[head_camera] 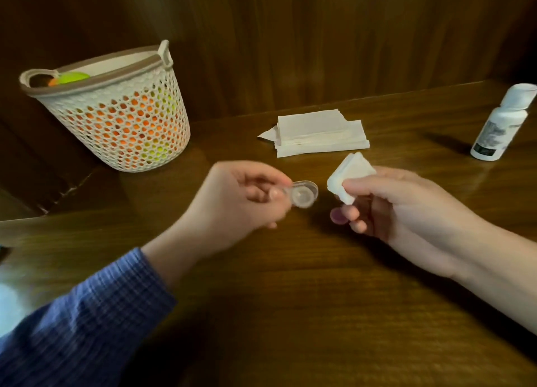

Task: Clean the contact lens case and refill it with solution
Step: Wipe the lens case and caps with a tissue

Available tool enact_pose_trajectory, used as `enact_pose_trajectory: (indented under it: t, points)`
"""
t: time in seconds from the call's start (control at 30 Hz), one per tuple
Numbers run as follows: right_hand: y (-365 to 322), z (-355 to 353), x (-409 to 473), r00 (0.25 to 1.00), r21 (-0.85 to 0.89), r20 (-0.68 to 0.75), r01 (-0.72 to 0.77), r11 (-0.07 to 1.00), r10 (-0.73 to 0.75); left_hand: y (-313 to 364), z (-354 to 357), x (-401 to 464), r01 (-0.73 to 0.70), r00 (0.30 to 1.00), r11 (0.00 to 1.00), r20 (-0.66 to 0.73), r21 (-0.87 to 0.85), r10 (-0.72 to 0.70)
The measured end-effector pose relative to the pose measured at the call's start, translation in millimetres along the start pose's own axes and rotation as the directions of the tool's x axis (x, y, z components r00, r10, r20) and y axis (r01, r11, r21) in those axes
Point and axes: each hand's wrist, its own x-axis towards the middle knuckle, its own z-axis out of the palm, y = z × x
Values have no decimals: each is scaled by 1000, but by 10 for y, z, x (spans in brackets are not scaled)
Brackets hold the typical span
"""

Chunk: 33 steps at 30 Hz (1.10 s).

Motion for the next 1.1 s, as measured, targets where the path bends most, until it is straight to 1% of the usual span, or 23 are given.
enact_pose_trajectory:
  t: [0.07,0.2,0.3,0.43,0.57,0.67,0.7,0.73,0.77,0.8,0.87,0.9,0.93,1.0,1.1]
  points:
    - [9,5,-10,997,-87,2,77,993,-77,26,164,-115,-4,998,997,66,-83,9]
    - [77,41,-35,976,-240,93,216,946,-199,17,371,-132,18,999,975,49,-223,-7]
    - [111,23,-23,956,-297,99,293,909,-276,-11,432,-122,79,996,922,58,-378,-62]
    - [150,-6,-6,933,-382,124,359,851,-338,-34,440,-104,144,990,846,84,-513,-118]
    - [198,-27,29,913,-391,145,407,826,-381,-44,439,-77,185,983,788,109,-587,-149]
    - [222,-37,37,909,-372,145,416,830,-390,-43,431,-82,204,978,724,162,-659,-128]
    - [227,-40,36,900,-384,138,433,815,-413,-36,424,-85,214,976,697,183,-684,-120]
    - [233,-47,30,879,-421,125,468,777,-461,-27,414,-88,224,973,677,200,-701,-115]
    - [234,-55,29,839,-479,114,515,711,-532,-23,409,-92,233,970,666,215,-709,-111]
    - [229,-65,21,786,-546,117,562,621,-607,-23,407,-95,243,967,661,232,-710,-106]
    - [204,-67,14,687,-636,180,627,450,-704,-30,405,-97,253,959,671,274,-697,-77]
    - [197,-67,1,656,-646,223,654,395,-721,-27,413,-103,258,951,677,304,-689,-52]
    - [191,-64,-7,637,-641,268,678,359,-723,-26,418,-105,270,941,675,338,-687,-34]
    - [187,-46,-1,630,-631,348,705,323,-695,-30,405,-100,316,919,660,392,-681,-36]
    - [188,-52,0,669,-661,388,681,315,-634,-32,403,-89,377,900,651,427,-659,-88]
